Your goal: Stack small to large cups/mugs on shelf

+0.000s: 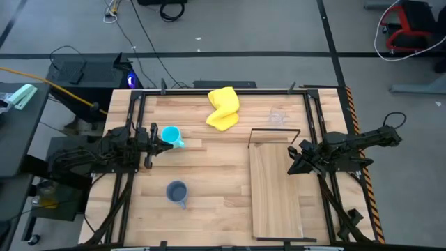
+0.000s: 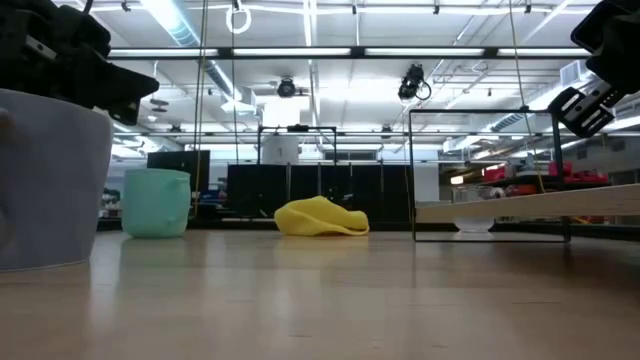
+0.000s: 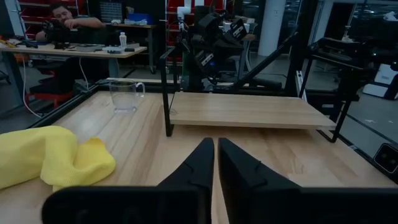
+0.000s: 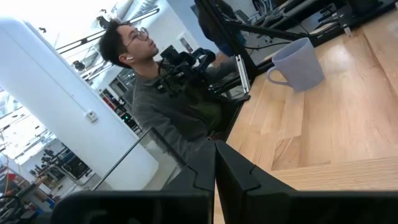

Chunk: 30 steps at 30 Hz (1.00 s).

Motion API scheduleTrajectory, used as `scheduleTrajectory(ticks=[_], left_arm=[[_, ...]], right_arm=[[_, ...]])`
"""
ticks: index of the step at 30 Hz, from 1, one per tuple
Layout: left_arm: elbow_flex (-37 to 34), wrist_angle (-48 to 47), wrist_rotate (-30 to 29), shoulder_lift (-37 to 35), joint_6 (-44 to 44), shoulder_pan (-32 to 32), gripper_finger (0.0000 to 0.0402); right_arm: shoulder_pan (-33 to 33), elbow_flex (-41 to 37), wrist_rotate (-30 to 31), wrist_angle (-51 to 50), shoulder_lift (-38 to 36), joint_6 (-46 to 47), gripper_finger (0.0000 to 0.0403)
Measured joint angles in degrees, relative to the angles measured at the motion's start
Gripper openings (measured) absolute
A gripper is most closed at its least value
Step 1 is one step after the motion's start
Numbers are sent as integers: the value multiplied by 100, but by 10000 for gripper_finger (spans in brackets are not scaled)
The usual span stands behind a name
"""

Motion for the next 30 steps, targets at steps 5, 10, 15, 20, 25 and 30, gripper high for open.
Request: scheduleTrajectory(ticks=[5,10,15,20,25,30], left_arm=[[0,-1,0,-1,-3,2,28],[0,1,-1,1,0,1,35],[0,1,0,1,0,0,33],[0,0,-1,0,-3,2,26],[0,1,0,1,0,0,28],[0,1,0,1,0,1,36]], right_arm=[[-1,0,-1,0,0,1,16],[0,1,-1,0,0,0,16],[0,0,0,-1,0,1,16],[0,0,1,0,0,2,16],[-1,0,1,1,1,0,16],[-1,0,0,-1,-1,1,16]])
